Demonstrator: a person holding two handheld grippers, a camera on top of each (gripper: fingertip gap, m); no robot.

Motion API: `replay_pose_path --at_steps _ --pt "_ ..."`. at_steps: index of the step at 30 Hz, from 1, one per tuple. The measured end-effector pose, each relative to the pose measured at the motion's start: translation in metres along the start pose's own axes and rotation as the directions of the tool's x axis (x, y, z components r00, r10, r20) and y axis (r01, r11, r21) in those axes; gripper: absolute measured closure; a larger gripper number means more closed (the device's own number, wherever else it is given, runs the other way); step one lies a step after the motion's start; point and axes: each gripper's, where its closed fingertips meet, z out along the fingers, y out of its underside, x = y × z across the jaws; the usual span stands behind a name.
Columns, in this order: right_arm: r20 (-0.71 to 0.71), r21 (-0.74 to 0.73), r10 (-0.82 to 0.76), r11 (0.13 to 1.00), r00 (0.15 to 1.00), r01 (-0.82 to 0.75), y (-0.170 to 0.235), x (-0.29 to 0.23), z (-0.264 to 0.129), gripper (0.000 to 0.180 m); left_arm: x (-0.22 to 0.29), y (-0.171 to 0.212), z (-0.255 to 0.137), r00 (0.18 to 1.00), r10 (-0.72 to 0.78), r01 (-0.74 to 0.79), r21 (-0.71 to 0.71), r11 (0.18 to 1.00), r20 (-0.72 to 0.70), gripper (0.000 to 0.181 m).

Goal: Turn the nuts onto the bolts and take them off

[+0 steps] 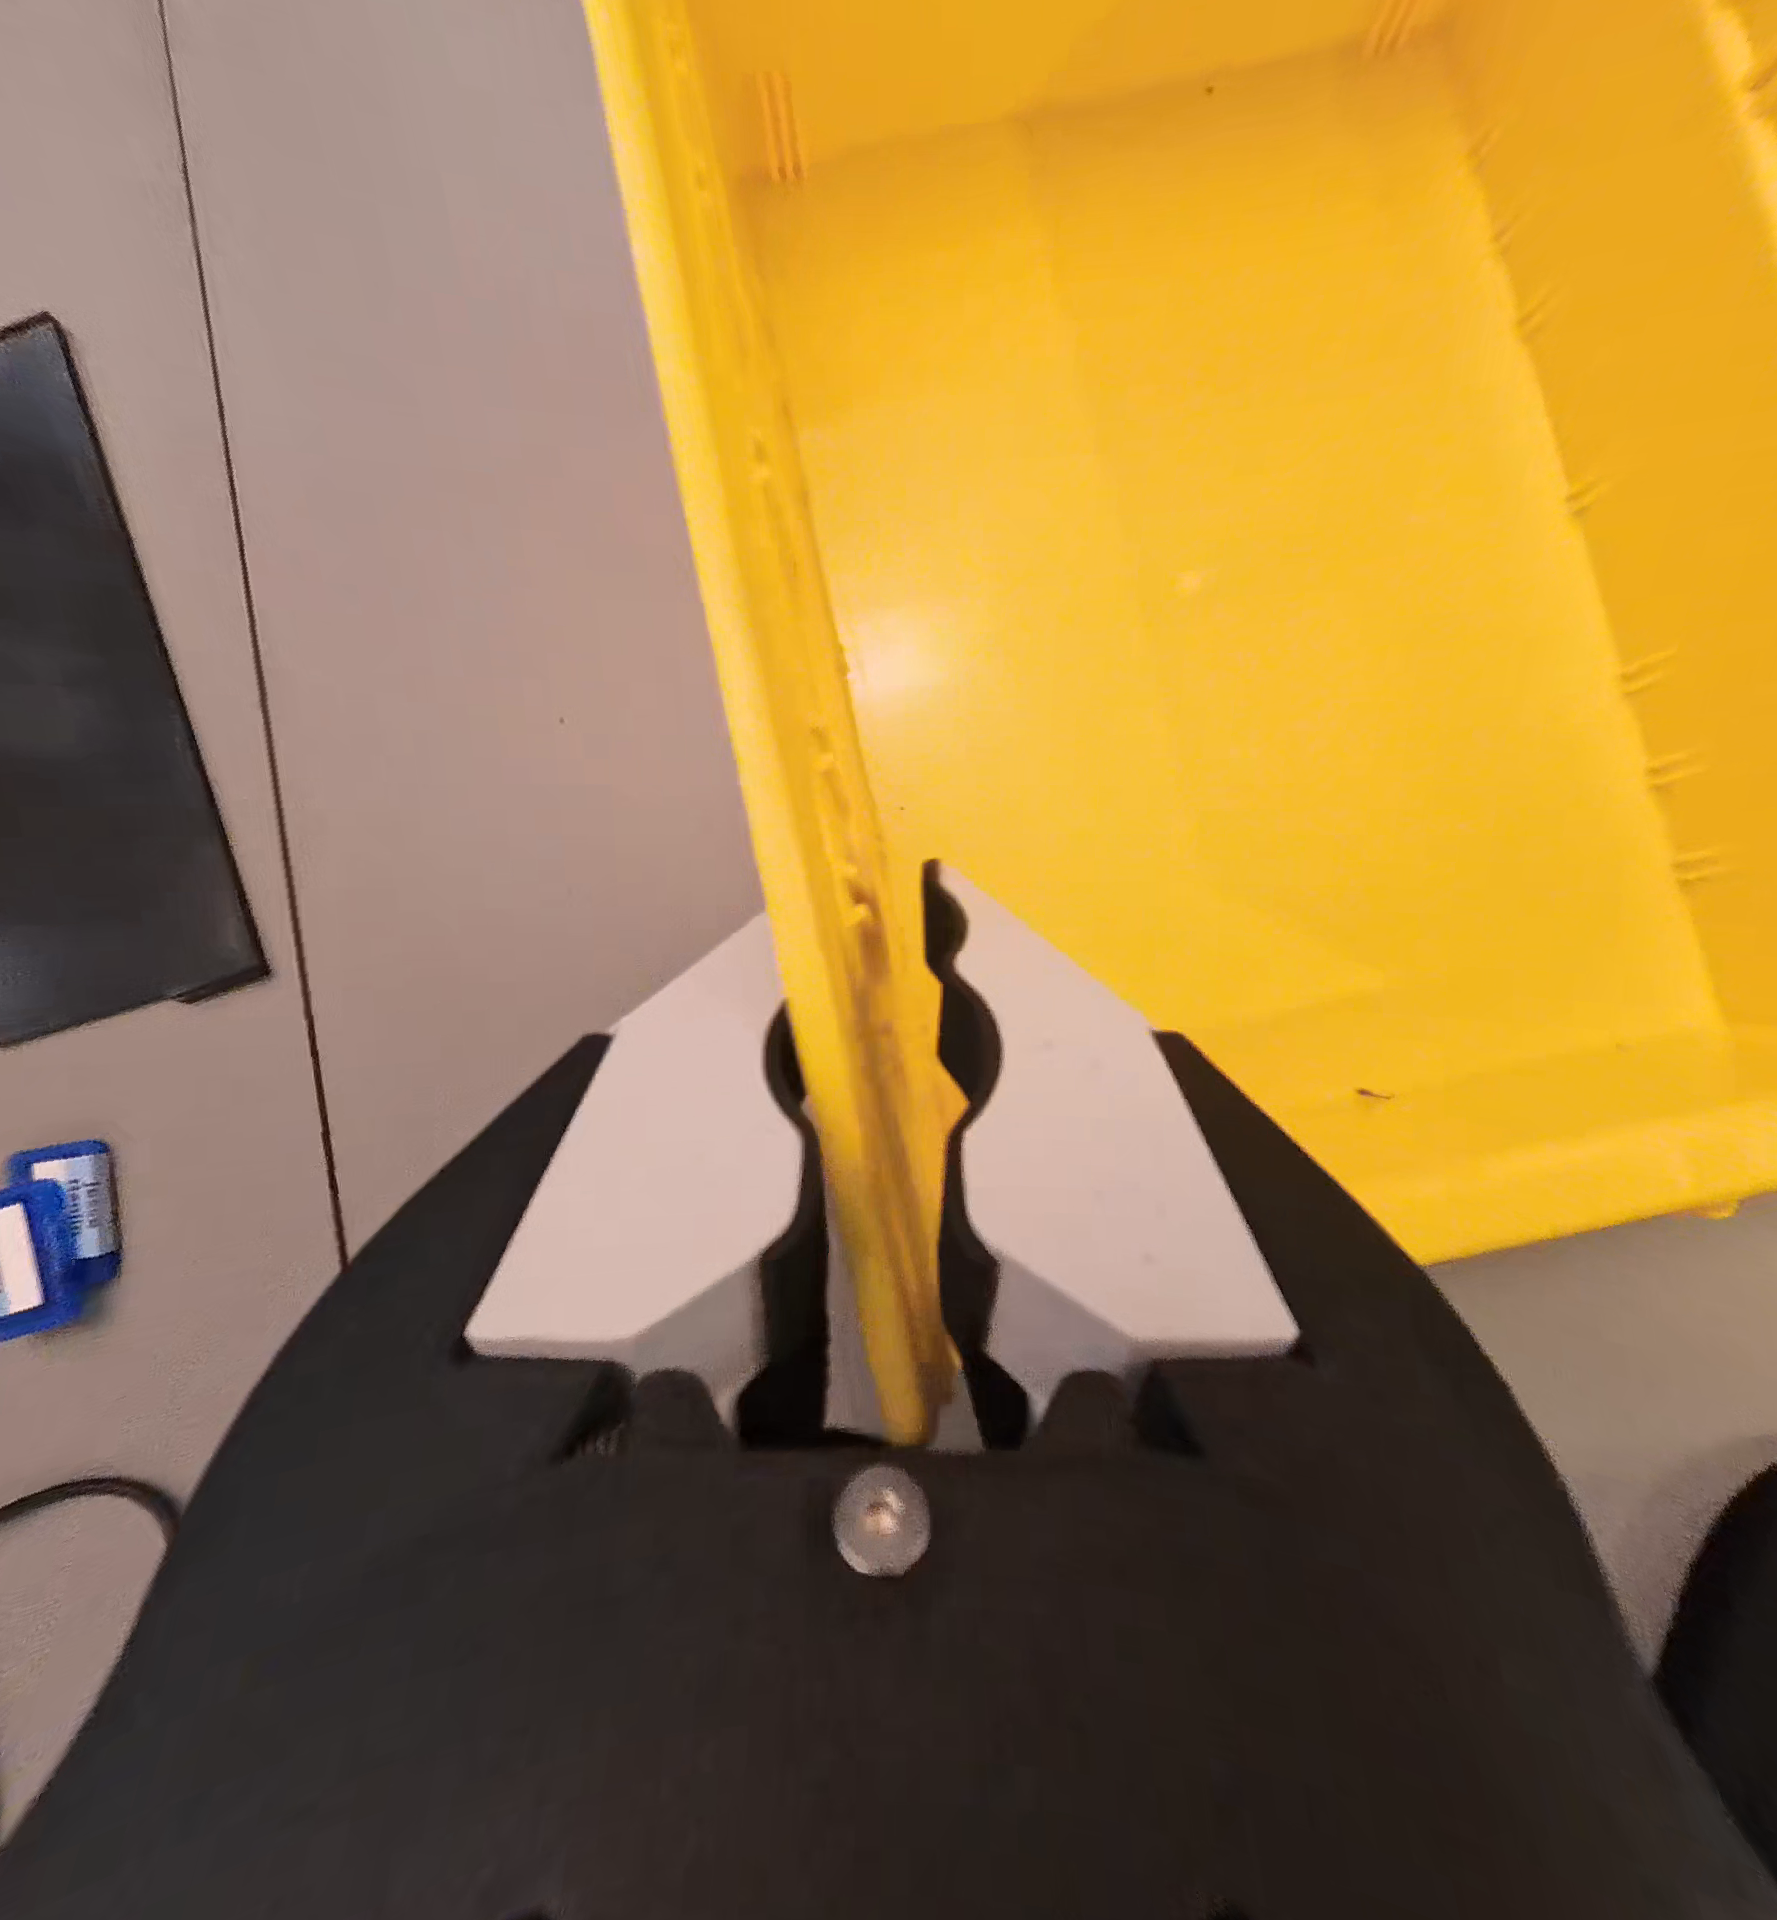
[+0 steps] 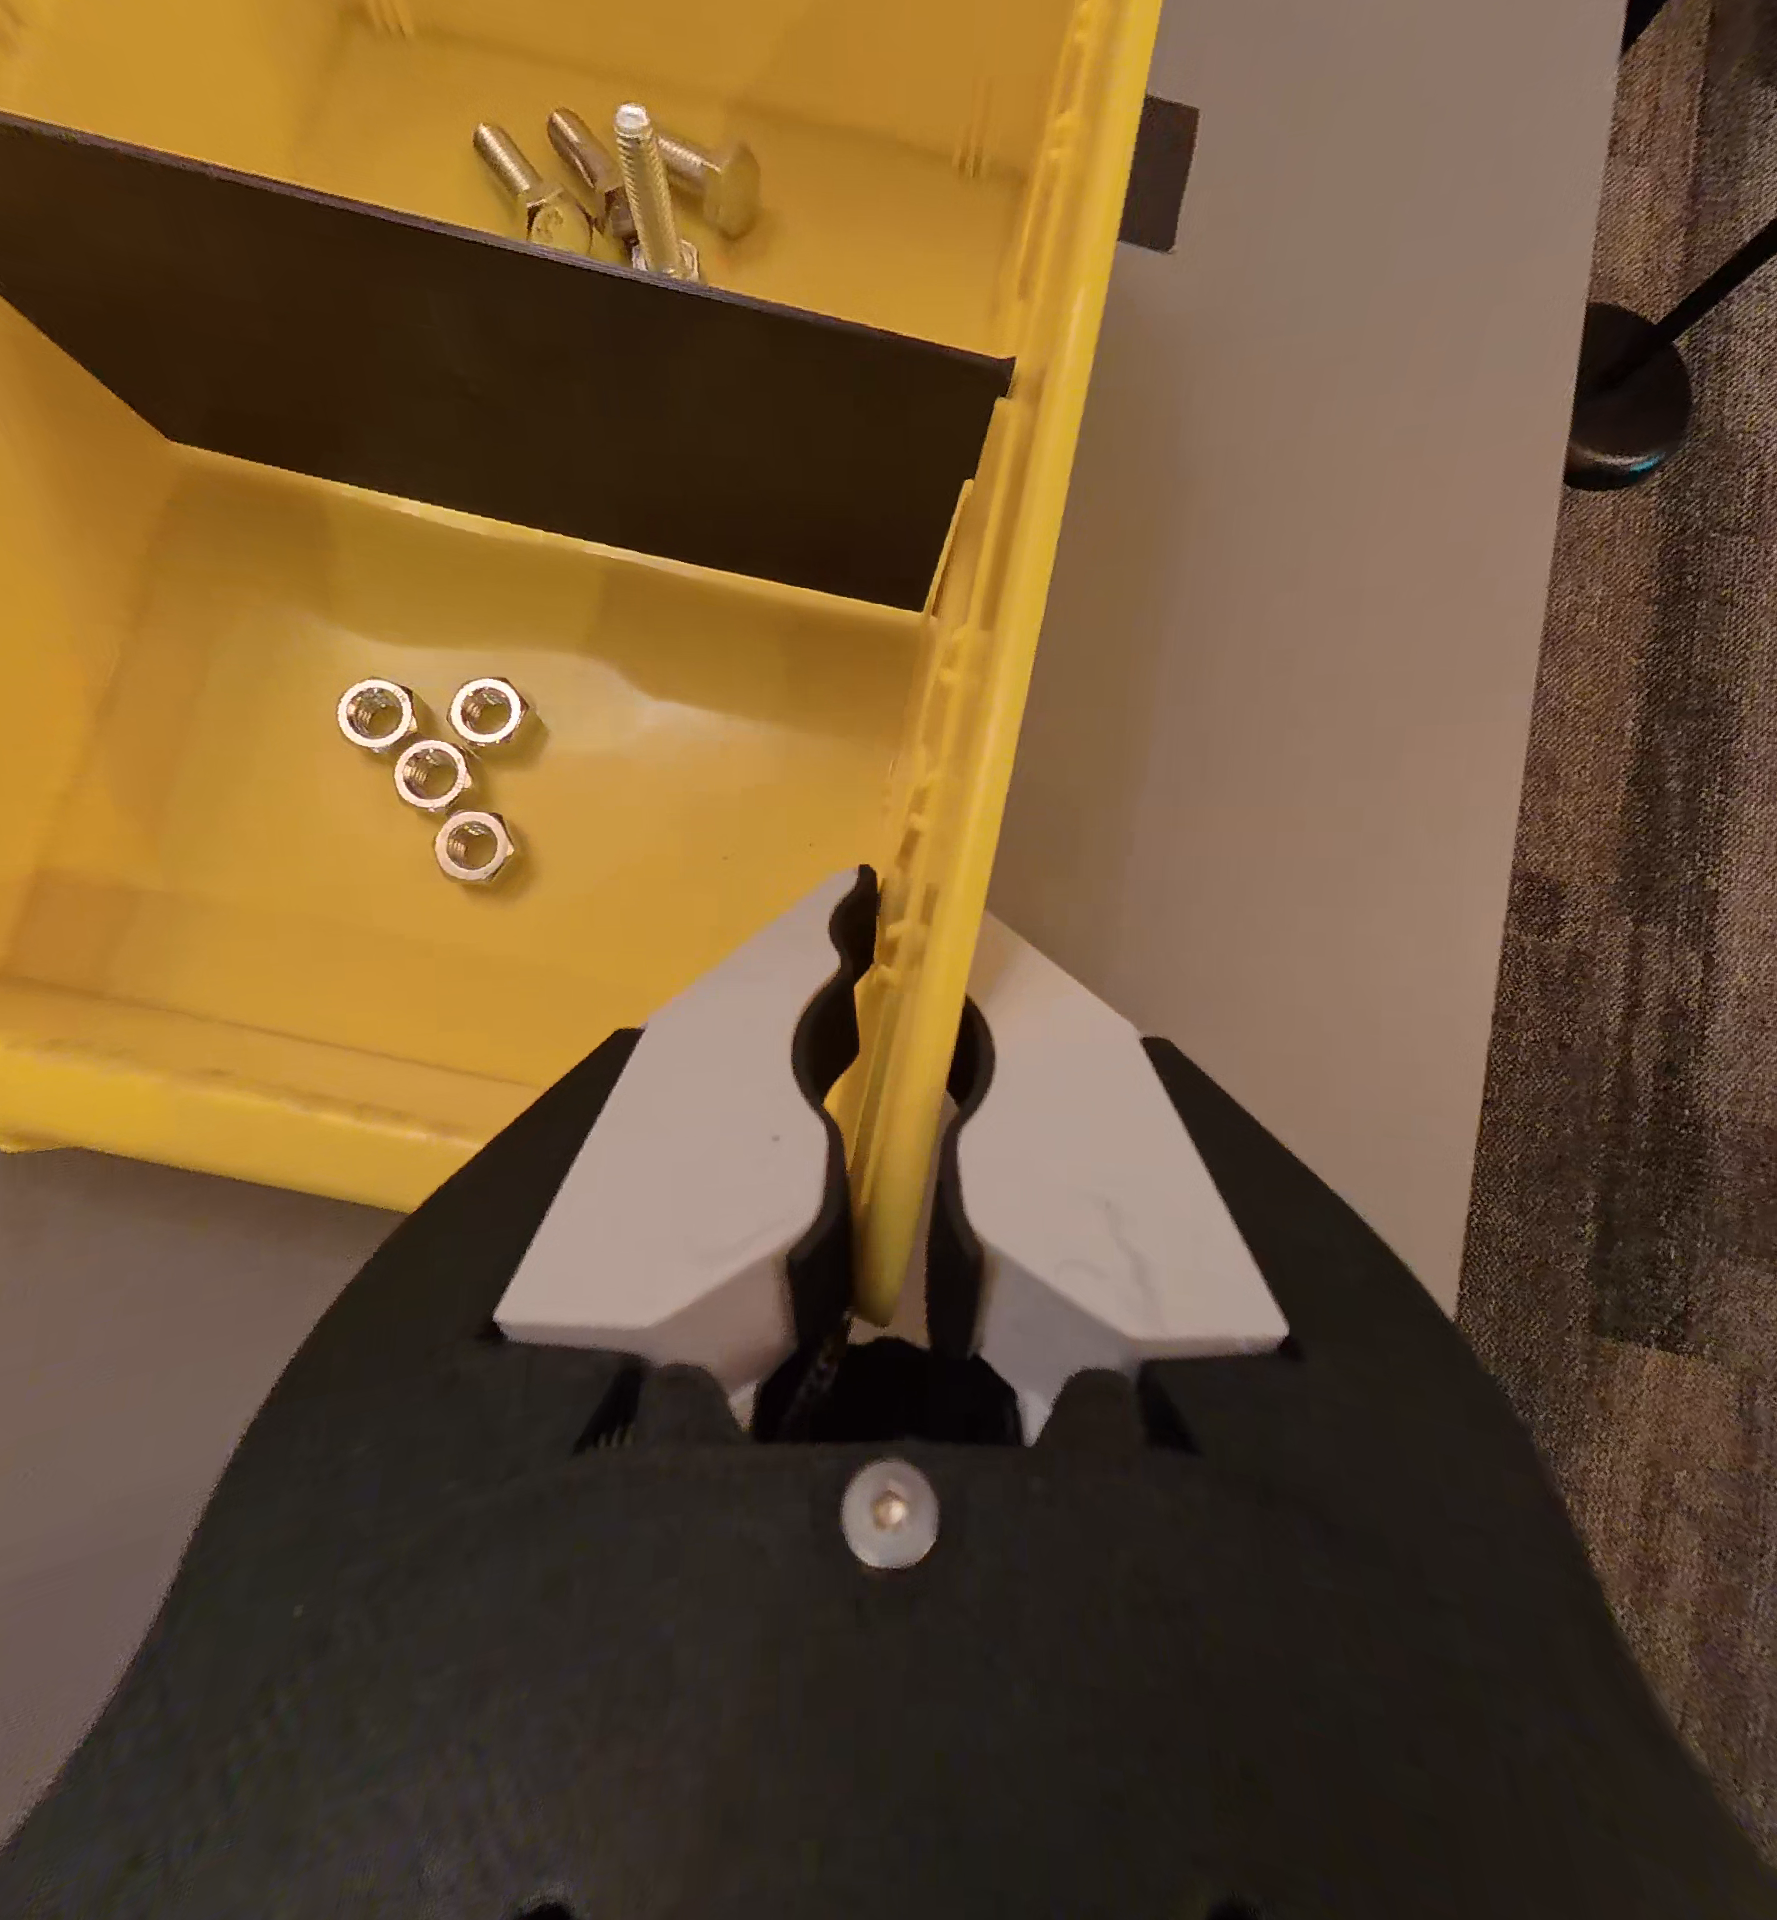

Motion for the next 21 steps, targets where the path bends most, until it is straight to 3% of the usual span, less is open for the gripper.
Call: replay_pose_path --at_steps 1,11,21 --pt "0.005 0.001 0.001 1.0 1.0 -0.001 0.002 -0.003 -0.002 0.176 0.0 0.003 0.001 1.0 -0.01 0.01 -0.006 1.0 -0.025 0.17" --pt "0.066 0.011 -0.008 1.0 0.998 0.007 0.021 -0.054 -0.023 0.177 0.005 -0.003 0.001 0.983 -0.091 0.106 0.087 0.991 -0.159 0.179" --pt "0.147 -0.017 -0.064 0.998 0.987 0.067 0.037 -0.126 -0.042 0.174 0.009 -0.029 -0.018 0.992 -0.022 0.046 0.199 0.979 -0.124 0.177"
